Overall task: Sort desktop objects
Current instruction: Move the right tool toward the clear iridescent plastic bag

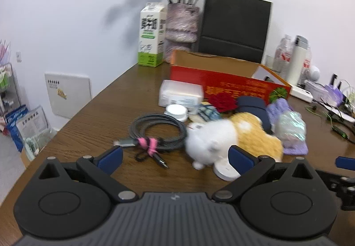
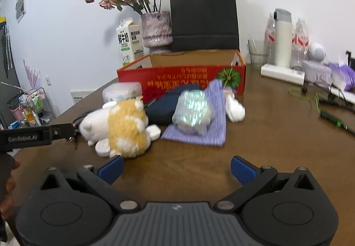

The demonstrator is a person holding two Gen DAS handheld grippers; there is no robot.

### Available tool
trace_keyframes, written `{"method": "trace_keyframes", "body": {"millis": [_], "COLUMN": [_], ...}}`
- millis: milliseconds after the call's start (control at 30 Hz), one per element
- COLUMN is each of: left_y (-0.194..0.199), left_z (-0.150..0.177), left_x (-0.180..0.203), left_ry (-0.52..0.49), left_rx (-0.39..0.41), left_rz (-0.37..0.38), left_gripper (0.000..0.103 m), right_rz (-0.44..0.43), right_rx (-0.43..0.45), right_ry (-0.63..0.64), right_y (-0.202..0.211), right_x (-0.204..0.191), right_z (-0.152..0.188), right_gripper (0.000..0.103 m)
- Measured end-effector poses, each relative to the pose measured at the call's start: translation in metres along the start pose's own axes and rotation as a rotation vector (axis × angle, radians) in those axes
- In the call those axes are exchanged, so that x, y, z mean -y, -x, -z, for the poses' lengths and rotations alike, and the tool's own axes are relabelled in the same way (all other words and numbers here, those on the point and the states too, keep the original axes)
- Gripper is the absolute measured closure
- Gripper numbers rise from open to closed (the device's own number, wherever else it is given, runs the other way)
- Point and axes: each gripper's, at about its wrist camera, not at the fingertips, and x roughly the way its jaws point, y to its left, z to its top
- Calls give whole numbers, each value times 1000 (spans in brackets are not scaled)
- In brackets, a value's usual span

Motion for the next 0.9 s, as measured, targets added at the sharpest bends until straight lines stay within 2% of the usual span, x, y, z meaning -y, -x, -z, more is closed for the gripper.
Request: {"method": "trace_keyframes", "body": {"millis": [167,367,600,667,733,767,833,900], "left_y": [-16,-45,-78,-91,-105,-109,-111,-112], "left_z": [-23,-42,-48,-47,-43,-42,-41,-41], "left_x": [-24,-40,-45,-44,-45,-46,-44,-44], "left_ry": [22,9,-15,-33,-24,-19,-46,-46], "left_rx": [-29,-79,-133,-168,-227,-237,-224,-221], "left_rz": [-45,-82,-110,-111,-92,-89,-119,-118], "left_gripper": [0,7,11,13,21,21,23,24], "right_rz": [8,35,63,64,62,62,64,54], "right_rx": [-9,-7,-32,-35,-36,-35,-36,-33], "right_ry": [26,33,32,32,26,26,24,22], "right_y": [-17,-44,-72,-77,-82,-83,-85,-86], "right_x": [3,9,12,13,15,15,16,17], "right_z": [-21,-45,-50,-50,-50,-49,-47,-47], "right_gripper": [1,5,12,13,13,14,14,15]}}
